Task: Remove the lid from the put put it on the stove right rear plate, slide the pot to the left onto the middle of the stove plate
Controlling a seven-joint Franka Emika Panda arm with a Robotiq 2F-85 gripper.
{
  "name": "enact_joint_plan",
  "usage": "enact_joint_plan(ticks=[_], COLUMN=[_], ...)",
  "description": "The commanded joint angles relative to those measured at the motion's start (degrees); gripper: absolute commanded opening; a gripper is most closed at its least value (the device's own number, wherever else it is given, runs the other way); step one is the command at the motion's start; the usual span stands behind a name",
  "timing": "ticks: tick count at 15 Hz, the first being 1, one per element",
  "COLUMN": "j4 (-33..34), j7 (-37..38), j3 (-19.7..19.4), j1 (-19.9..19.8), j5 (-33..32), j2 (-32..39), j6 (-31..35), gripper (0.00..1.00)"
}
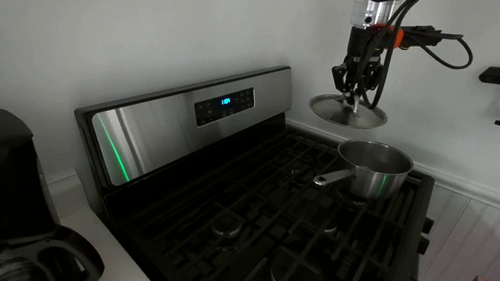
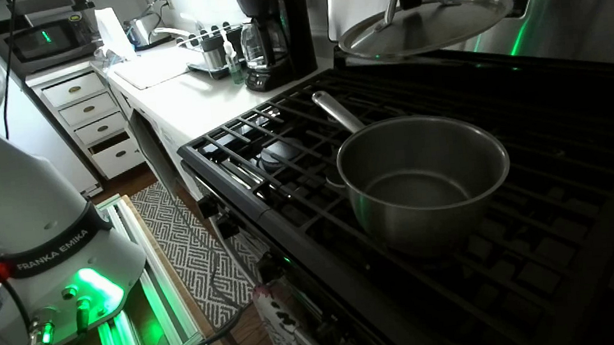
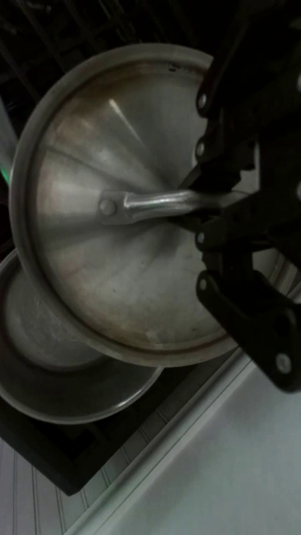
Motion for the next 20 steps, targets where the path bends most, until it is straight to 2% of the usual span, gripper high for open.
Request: enact_joint_plan(ticks=[1,6,7,14,20], j4=[1.04,2.46,2.46,9.90,19.47], j7=[0.60,1.13,1.13,-1.44,-1.61], j3=[0.21,0.39,0.39,0.39,1.15], j1=[0.62,0.91,0.91,1.04,0.93], j5=[0.01,0.02,0.02,5.93,10.15], j2=[0.65,2.13,2.12,11.52,22.27], j6=[-0.13,-0.14,-0.14,2.81,5.89], gripper=[0.10,0.10,0.02,0.02,0.02])
